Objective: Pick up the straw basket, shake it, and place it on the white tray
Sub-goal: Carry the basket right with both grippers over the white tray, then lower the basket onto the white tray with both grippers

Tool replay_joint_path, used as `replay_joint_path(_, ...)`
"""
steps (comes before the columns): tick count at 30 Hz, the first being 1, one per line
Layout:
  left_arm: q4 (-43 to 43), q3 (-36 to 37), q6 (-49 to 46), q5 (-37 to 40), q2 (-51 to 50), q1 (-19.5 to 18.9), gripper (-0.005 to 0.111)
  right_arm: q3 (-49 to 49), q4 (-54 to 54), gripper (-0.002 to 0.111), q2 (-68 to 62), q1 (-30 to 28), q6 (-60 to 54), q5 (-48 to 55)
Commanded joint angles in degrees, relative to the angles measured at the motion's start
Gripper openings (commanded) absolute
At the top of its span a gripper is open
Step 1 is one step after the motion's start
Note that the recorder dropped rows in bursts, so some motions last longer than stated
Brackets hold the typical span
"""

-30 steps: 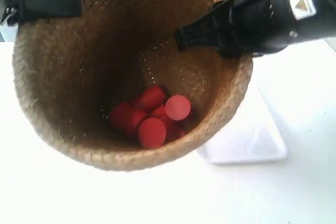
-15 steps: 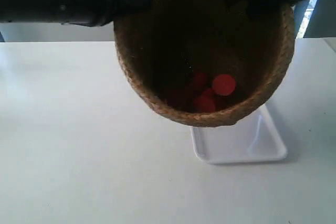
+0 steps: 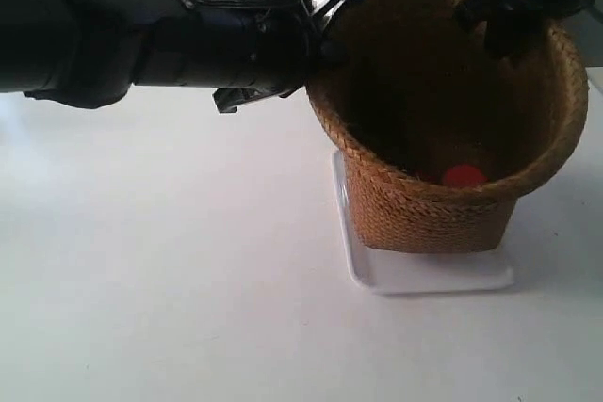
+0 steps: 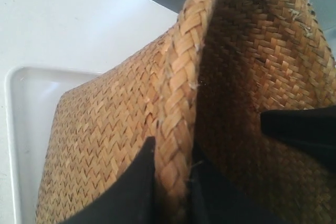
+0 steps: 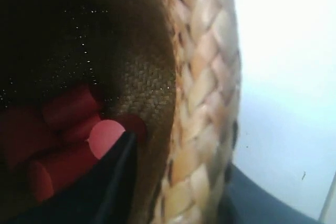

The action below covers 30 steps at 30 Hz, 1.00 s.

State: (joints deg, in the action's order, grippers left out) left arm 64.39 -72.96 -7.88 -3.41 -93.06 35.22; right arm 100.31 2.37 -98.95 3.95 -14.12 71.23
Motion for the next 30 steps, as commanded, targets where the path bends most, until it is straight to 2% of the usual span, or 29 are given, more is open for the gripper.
replay_joint_path(1,2.0,-1.7,1.6,1.4,0.7,0.9,0.0,0.4,-5.3,0.0,-2.3,-0.7,-1.3,-1.3)
replay_joint_path(15,2.0,-1.7,2.8,1.7,-1.0,0.9,0.0,0.4,-3.8,0.0,-3.6,-0.7,-6.7,-2.4)
replay_joint_path(30,2.0,-1.7,3.1,1.6,-1.7,0.9,0.0,0.4,-0.8,0.0,-5.4,-0.7,-6.7,-3.7)
